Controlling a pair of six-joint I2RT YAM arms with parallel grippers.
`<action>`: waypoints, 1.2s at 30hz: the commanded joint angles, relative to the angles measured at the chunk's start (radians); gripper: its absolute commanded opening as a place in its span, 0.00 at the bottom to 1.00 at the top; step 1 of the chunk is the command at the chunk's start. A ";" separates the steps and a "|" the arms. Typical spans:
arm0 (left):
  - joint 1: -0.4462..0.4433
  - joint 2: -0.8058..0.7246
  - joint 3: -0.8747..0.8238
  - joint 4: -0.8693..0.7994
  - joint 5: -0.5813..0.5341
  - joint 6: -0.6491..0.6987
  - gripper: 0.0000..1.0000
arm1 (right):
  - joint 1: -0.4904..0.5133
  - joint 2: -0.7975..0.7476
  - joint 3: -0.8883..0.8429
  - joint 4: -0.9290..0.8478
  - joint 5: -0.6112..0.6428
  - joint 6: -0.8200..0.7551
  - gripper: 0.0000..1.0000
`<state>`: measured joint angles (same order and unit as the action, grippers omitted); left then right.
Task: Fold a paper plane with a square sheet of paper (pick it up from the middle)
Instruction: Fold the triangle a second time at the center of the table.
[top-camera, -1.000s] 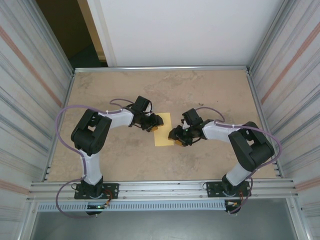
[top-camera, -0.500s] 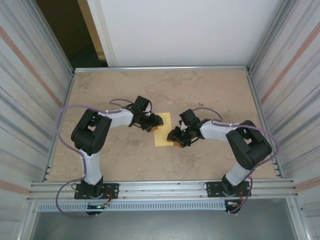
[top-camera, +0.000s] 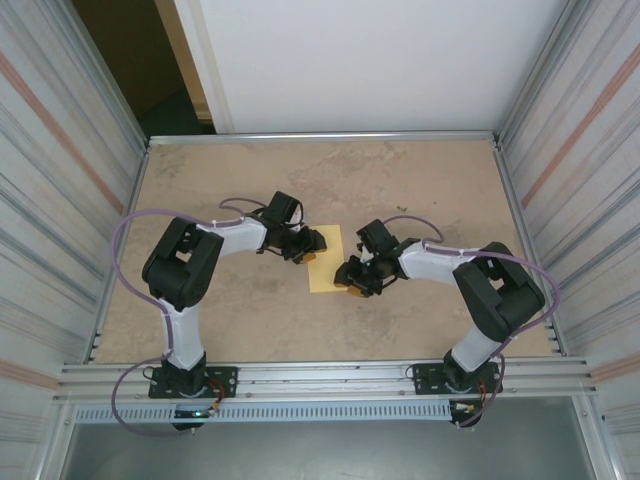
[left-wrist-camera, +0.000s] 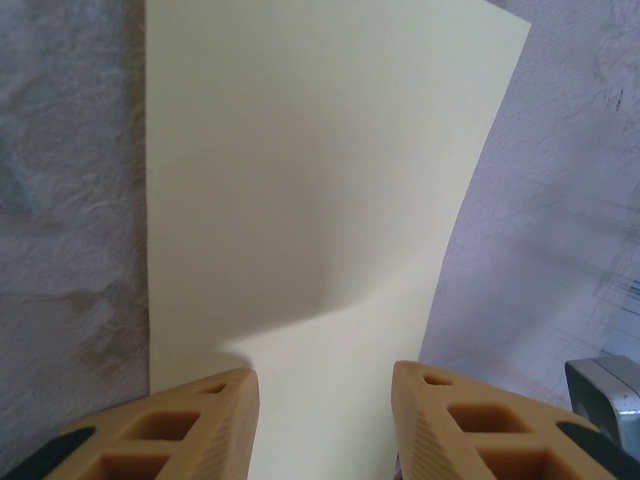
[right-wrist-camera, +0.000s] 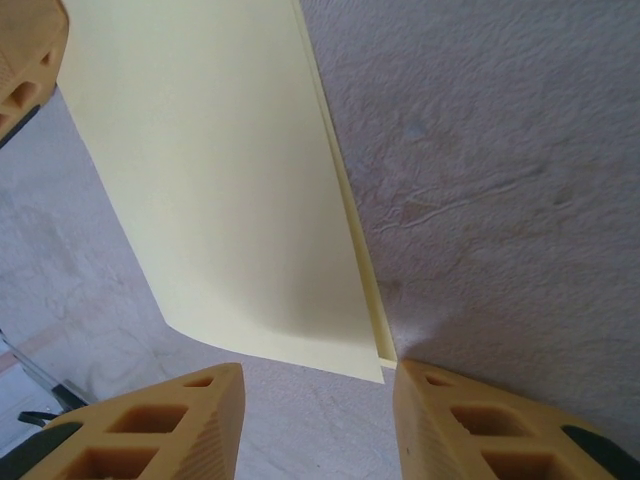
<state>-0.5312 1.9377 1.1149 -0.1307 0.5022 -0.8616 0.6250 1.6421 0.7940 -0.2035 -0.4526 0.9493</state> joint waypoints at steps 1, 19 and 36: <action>0.004 0.064 -0.015 -0.094 -0.038 0.001 0.42 | 0.010 0.019 0.031 -0.006 -0.022 -0.028 0.41; 0.005 0.066 -0.020 -0.090 -0.029 0.007 0.42 | -0.024 -0.033 -0.017 0.085 0.010 0.006 0.30; 0.011 0.062 -0.020 -0.086 -0.030 0.017 0.42 | -0.029 -0.021 -0.026 0.086 0.004 0.035 0.09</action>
<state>-0.5293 1.9396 1.1156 -0.1307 0.5083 -0.8612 0.6014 1.6337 0.7868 -0.1146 -0.4461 0.9649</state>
